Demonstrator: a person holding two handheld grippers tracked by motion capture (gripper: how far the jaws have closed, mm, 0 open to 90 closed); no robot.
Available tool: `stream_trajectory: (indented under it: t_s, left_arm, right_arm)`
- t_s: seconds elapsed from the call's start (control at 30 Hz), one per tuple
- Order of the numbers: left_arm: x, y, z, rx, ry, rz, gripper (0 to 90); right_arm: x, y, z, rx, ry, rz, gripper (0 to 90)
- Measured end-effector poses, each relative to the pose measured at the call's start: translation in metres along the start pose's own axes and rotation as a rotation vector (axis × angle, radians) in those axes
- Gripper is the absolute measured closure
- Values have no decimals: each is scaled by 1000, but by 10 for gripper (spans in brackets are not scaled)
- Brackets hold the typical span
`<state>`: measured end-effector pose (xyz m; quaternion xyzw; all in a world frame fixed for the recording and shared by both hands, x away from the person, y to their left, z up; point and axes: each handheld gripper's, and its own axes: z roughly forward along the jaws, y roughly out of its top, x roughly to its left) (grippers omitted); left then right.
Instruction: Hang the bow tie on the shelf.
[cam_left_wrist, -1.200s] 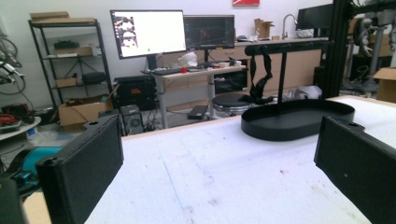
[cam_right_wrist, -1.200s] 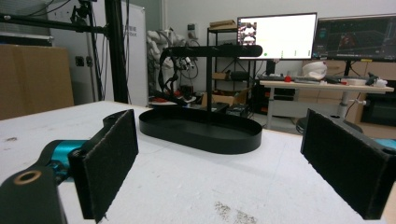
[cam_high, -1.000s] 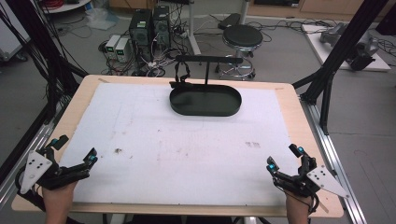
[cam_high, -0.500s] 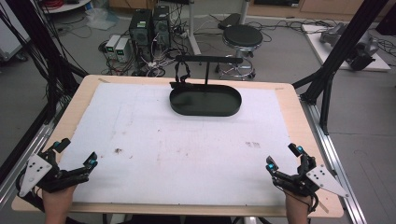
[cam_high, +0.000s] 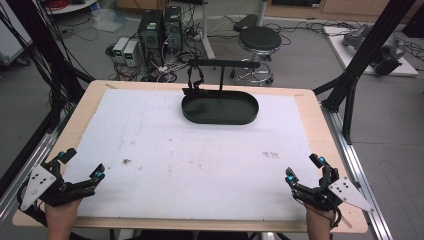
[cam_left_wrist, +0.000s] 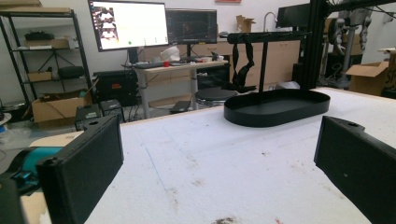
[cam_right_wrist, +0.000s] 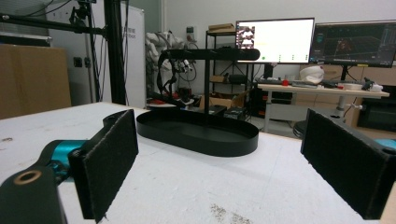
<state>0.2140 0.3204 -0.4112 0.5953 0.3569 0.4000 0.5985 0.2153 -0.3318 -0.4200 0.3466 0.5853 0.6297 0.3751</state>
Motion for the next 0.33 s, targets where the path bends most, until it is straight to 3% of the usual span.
stream_trajectory:
  t_s: [0.33]
  left_arm:
    - [-1,-1,2,6,-11,8,17]
  right_arm:
    - [0,0,0,-1,-1,-2,101]
